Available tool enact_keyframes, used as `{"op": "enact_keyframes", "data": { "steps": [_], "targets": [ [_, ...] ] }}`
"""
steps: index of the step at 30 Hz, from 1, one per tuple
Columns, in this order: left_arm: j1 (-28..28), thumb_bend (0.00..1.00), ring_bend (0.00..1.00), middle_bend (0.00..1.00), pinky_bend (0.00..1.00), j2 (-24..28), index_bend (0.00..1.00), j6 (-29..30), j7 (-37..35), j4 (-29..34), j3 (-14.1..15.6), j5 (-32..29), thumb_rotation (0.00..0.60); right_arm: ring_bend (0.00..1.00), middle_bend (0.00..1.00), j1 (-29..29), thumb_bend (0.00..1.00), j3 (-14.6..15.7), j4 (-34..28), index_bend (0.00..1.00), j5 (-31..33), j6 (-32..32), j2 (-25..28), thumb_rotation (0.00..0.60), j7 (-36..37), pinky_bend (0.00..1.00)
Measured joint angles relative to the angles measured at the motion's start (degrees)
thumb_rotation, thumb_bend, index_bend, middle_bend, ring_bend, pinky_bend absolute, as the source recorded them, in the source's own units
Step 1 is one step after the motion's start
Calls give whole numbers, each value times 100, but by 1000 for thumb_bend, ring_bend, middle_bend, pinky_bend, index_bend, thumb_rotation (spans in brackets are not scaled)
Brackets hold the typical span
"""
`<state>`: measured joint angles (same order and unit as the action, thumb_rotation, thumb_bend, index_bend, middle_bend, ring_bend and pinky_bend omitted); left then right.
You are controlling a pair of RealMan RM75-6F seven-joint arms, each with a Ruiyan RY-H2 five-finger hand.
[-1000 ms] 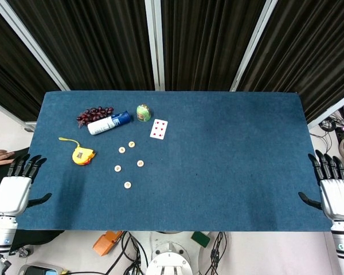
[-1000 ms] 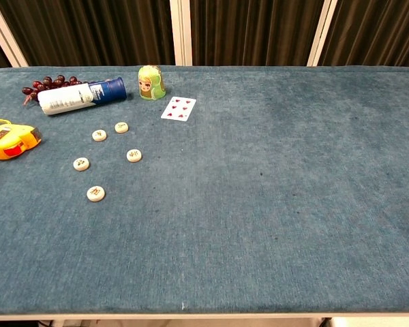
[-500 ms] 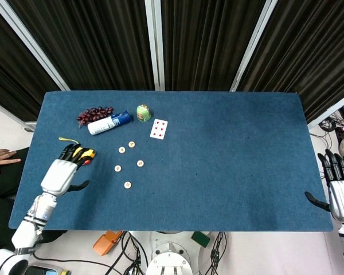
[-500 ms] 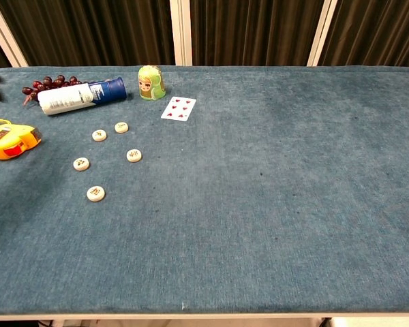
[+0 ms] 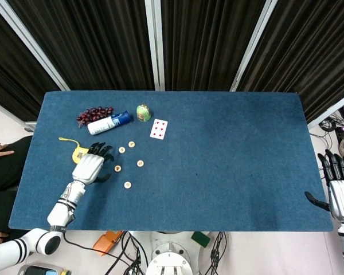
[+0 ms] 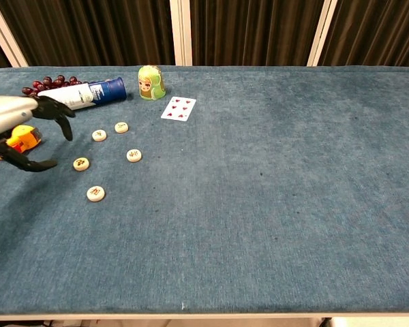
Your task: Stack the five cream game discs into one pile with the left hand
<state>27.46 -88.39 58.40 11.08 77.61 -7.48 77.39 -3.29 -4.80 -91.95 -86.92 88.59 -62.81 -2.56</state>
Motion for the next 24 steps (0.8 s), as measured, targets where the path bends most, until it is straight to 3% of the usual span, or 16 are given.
{"op": "enact_keyframes", "data": {
  "steps": [24],
  "targets": [
    [285,338,0,132,0,-691,446,-108,43,-717,70,-275,600,0,37,31,238,-16,106,0,101,-35,-47,600,95,0]
  ]
}}
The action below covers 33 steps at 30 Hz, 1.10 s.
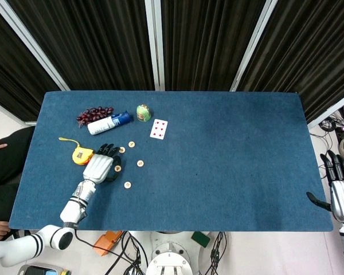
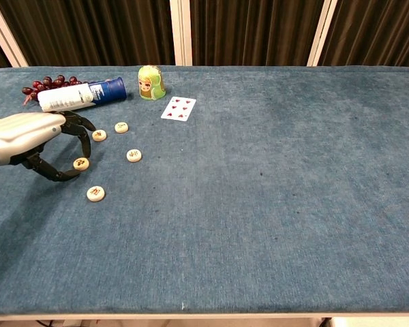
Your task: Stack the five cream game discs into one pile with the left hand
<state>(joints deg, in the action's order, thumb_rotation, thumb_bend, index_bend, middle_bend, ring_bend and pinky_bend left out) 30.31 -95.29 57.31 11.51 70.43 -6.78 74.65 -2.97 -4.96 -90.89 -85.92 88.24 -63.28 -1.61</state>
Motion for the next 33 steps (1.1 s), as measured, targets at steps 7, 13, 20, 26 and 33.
{"op": "enact_keyframes", "data": {
  "steps": [7,13,20,26,33],
  "targets": [
    [28,349,0,132,0,-20,468,-25,31,-62,21,-71,600,0,37,5,238,-6,17,0,13,-5,3,600,25,0],
    [41,386,0,132,0,-14,514,4,58,-97,31,-88,600,0,37,6,238,-5,41,0,12,-10,-12,600,57,0],
    [137,401,0,132,0,19,533,19,29,30,-55,-80,600,0,37,24,238,-2,87,0,-12,27,-40,600,98,0],
    [400,398,0,132,0,-22,534,-79,220,202,-255,-162,600,0,37,64,238,13,122,0,-30,80,-50,600,143,0],
    [715,395,0,132,0,-174,534,-356,533,292,-393,-408,600,0,37,133,238,18,180,0,6,137,-40,600,242,0]
  ]
}}
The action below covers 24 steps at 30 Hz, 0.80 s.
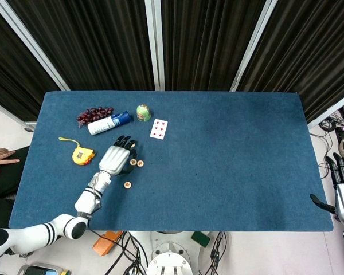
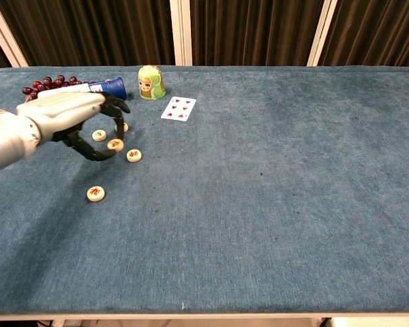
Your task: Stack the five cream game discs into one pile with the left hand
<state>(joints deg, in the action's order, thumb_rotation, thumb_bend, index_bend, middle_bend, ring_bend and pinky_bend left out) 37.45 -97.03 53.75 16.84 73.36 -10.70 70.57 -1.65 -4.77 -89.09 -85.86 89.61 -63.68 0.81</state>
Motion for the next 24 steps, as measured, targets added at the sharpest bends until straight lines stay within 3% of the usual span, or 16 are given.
{"op": "enact_keyframes", "data": {
  "steps": [24],
  "targets": [
    [323,378,0,131,0,-182,506,-158,398,-8,13,-553,600,0,37,26,238,-22,124,0,31,-17,-37,600,120,0]
  ]
}}
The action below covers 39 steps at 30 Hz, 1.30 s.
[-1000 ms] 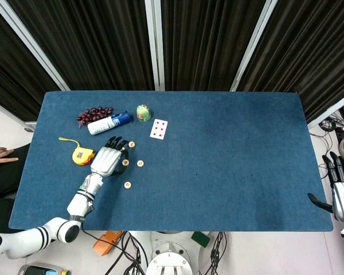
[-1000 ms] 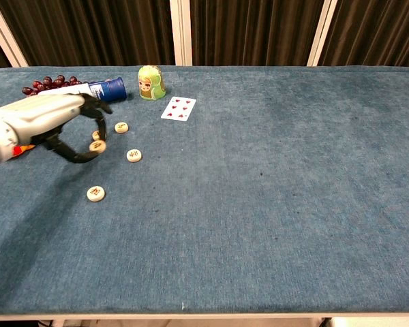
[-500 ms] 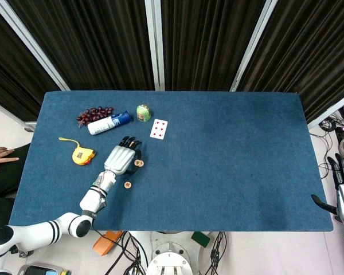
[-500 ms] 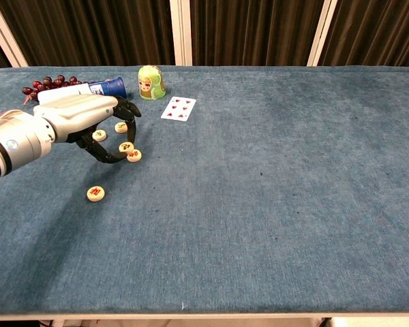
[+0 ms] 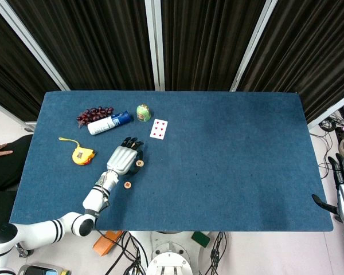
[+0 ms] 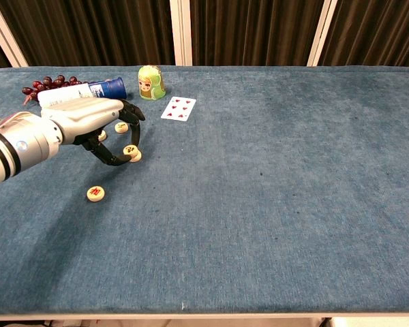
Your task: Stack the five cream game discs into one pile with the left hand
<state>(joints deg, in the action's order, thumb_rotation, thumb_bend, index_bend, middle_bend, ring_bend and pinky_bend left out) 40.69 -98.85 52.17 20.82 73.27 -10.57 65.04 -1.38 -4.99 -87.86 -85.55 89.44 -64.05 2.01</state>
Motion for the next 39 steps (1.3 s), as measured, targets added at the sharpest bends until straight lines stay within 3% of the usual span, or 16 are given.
{"op": "enact_keyframes", "data": {
  "steps": [39],
  "targets": [
    [132,365,0,108,0,51,383,110,223,156,115,-230,600,0,37,40,238,-30,143,0,67,-23,-31,600,159,0]
  ]
}}
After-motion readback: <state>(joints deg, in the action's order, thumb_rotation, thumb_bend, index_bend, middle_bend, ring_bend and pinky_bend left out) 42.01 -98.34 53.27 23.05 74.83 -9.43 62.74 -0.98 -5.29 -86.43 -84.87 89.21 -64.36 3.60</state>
